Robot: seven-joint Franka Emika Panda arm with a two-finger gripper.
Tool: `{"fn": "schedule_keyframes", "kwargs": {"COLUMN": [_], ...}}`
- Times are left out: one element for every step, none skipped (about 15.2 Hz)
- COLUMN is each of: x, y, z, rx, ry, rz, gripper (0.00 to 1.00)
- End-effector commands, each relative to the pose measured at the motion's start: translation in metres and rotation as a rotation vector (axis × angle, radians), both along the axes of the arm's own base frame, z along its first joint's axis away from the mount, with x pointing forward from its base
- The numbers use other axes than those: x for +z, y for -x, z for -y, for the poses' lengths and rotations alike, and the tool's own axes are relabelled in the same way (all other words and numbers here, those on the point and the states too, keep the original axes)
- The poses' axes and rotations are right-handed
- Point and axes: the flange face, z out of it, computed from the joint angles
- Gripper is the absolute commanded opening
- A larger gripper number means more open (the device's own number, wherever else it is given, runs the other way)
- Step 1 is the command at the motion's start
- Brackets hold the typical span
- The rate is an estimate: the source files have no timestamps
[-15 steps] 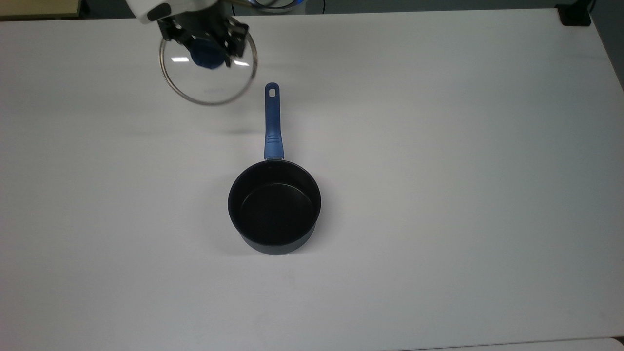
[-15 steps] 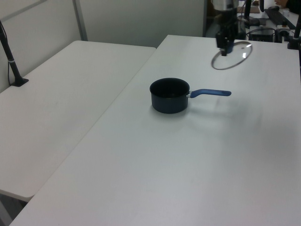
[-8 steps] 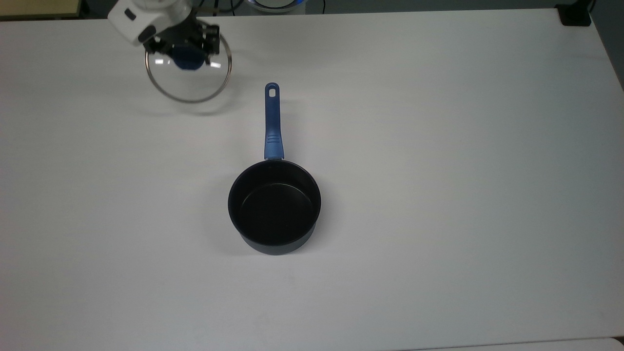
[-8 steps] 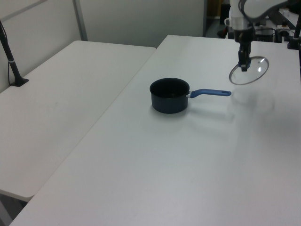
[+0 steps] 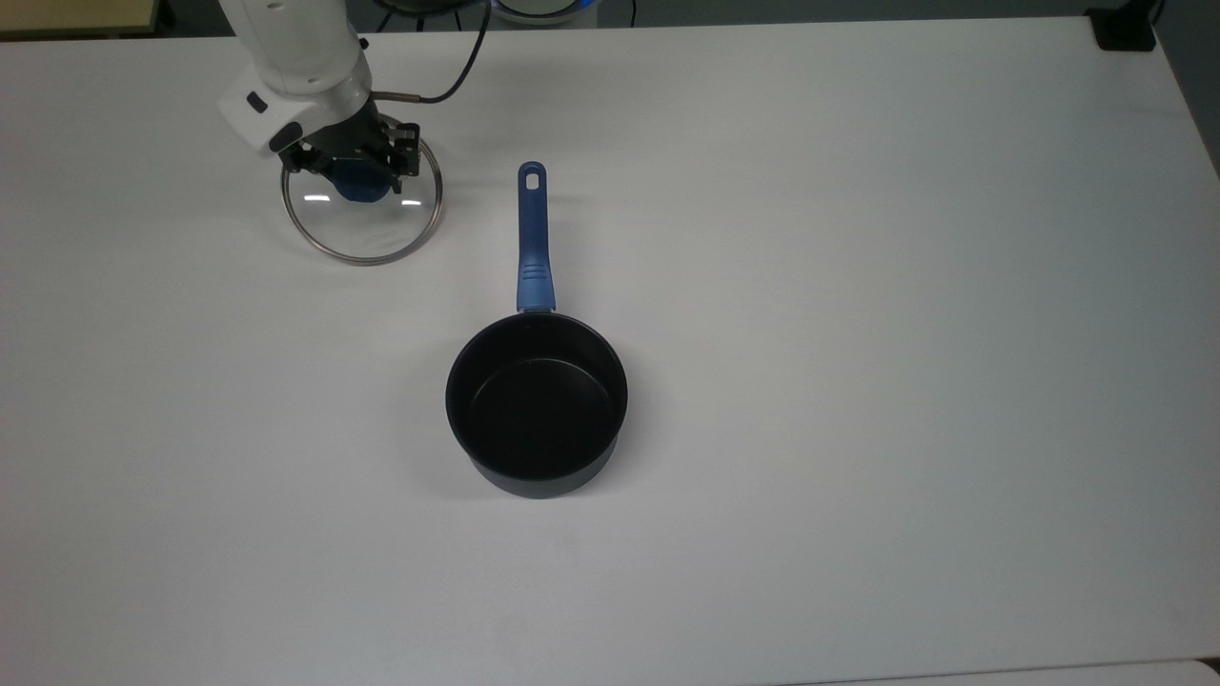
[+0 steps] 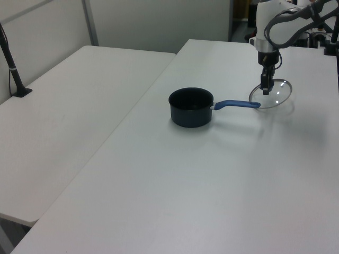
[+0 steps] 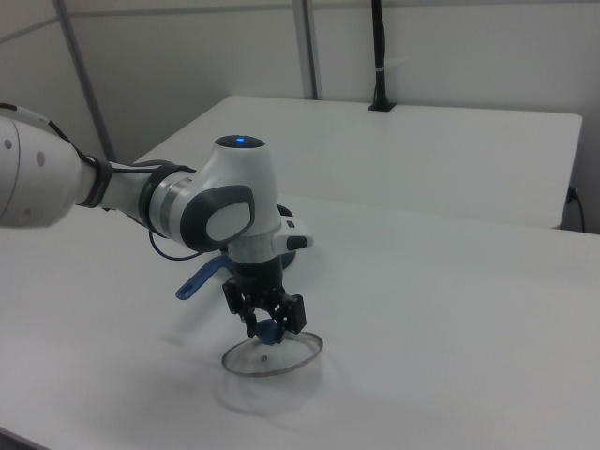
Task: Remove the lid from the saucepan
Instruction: 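Carry the glass lid away from the saucepan beside its handle, then lower the lid onto the table and open the gripper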
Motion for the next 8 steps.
{"fn": "schedule_keyframes", "kwargs": {"x": [0.02, 0.025, 0.035, 0.043, 0.052, 0.062, 0.072, 0.082], "y": [-0.001, -0.002, -0.004, -0.006, -0.008, -0.01, -0.014, -0.018], "z": [0.009, 0.008, 0.009, 0.01, 0.008, 0.006, 0.003, -0.001], "rx": [-0.019, -0.02, -0.023, -0.025, -0.035, -0.058, -0.07, -0.079], "ry": [-0.011, -0.016, -0.017, -0.02, -0.031, -0.042, -0.047, -0.045], "rz": [0.028, 0.013, 0.012, 0.008, 0.011, 0.015, 0.016, 0.019], "gripper": [0.81, 0.86, 0.9, 0.91, 0.95, 0.97, 1.0, 1.0]}}
